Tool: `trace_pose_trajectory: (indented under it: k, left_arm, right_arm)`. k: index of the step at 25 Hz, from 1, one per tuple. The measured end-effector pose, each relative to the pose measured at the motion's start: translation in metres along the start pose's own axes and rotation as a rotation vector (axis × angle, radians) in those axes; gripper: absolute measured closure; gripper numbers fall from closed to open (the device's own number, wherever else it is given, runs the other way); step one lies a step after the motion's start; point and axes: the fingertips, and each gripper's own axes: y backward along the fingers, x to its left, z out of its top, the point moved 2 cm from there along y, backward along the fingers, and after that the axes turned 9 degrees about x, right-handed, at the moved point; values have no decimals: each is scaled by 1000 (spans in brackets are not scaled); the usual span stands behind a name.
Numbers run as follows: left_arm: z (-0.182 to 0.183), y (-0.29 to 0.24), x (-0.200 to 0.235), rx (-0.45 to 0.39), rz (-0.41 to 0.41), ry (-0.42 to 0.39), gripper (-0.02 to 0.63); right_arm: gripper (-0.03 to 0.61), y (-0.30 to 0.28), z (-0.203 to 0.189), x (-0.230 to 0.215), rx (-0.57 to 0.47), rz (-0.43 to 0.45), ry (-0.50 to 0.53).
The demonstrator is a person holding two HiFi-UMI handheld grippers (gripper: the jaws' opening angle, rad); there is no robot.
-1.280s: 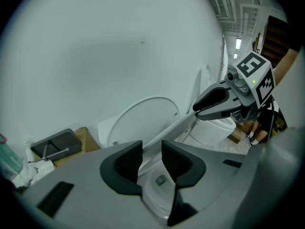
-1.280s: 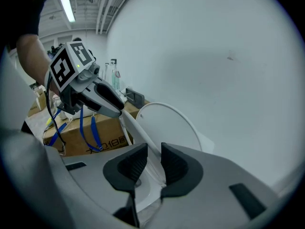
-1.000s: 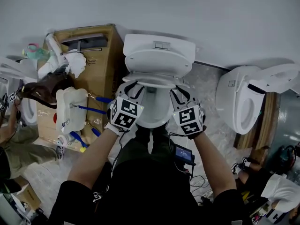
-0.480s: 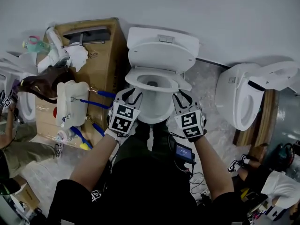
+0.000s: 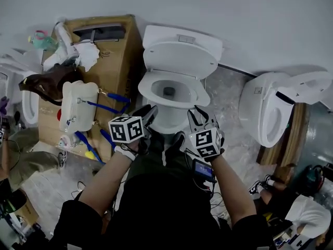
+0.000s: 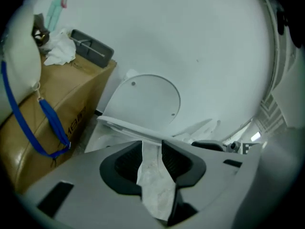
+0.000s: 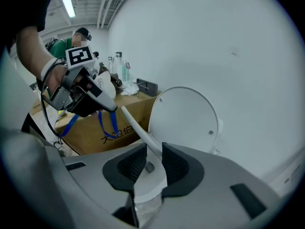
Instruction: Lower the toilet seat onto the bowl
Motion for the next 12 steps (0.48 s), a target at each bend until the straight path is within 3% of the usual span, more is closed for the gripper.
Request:
trace_pose_trajectory:
  k: [3,8,12]
  left_arm:
    - [-5,2,0,-59,-23,90,479]
    - [-10,-4,-1,-110,-13,175,479]
    - [-15,-8,-2,-164,-54,265,479]
  right_arm:
    - [468,-1,-2,3,-19,8,18]
    - [466,0,-13,10,-42,42,24]
    - [466,2,-18,12,-80,48,4]
